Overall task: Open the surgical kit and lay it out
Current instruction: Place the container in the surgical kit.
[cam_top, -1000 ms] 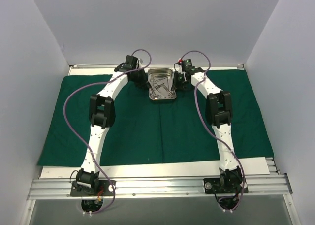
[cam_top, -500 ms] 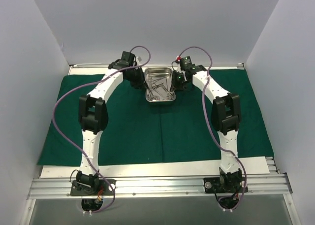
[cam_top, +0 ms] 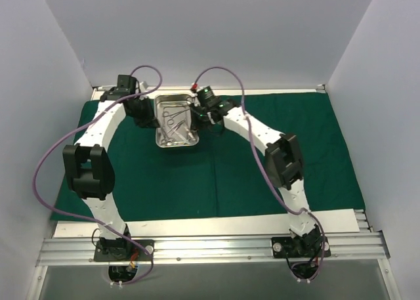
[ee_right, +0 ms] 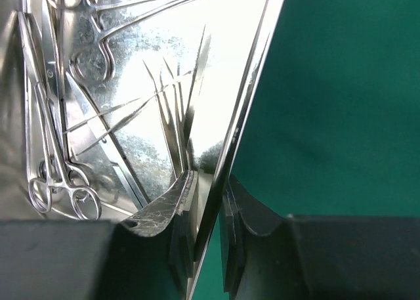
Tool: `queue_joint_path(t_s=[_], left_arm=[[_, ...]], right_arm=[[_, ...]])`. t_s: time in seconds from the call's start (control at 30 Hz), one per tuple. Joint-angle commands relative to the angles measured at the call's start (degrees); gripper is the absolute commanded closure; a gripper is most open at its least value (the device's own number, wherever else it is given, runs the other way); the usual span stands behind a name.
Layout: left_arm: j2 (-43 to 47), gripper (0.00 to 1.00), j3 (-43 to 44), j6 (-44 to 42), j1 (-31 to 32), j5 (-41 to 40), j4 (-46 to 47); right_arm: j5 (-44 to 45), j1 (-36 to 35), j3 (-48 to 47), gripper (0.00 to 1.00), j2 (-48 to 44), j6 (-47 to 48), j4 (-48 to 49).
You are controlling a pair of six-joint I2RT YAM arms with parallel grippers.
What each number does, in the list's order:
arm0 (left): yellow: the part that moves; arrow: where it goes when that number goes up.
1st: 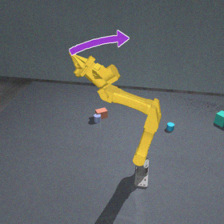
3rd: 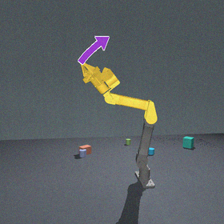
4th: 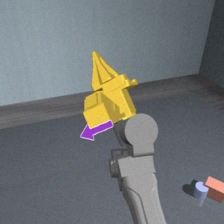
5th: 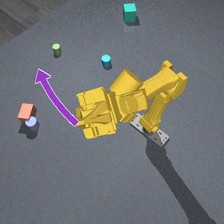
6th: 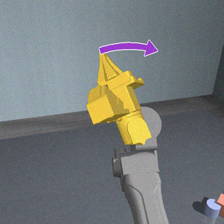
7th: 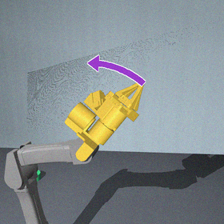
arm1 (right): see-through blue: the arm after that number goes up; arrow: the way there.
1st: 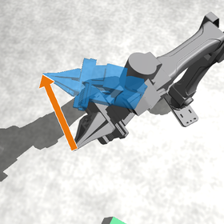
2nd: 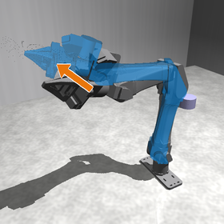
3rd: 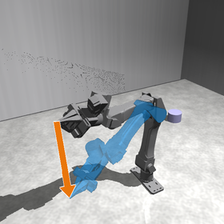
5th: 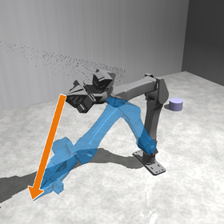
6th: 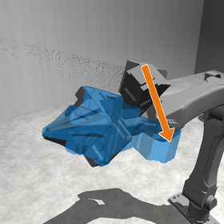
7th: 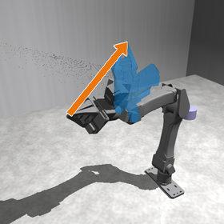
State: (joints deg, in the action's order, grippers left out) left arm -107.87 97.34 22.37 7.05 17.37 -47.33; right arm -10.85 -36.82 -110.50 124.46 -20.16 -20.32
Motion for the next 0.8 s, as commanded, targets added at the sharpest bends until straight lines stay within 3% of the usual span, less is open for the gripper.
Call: queue_joint_path(t_s=[0.0,0.03,0.3,0.5,0.77], left_arm=[[3.6,0.98,-2.1,-4.6,-6.5,-4.1,4.5],[4.1,0.98,-3.1,-5.1,-9.9,-3.9,5.5],[2.9,0.98,-3.9,-8.6,-18.8,-5.0,8.7],[-1.7,0.98,-1.6,-9.7,-24.3,-4.9,8.0],[-9.1,0.98,4.4,-9.8,-26.7,-4.7,4.4]], right_arm=[[-3.8,-6.0,-8.5,1.0,4.7,0.3,4.8],[-3.6,-6.8,-10.5,1.0,6.2,0.2,4.8],[-3.0,-10.8,-28.3,1.0,20.6,-3.5,5.5],[-3.0,-12.5,-30.4,1.0,24.1,-6.8,9.5],[-3.7,-15.5,-34.9,1.0,28.9,-11.4,13.0]])
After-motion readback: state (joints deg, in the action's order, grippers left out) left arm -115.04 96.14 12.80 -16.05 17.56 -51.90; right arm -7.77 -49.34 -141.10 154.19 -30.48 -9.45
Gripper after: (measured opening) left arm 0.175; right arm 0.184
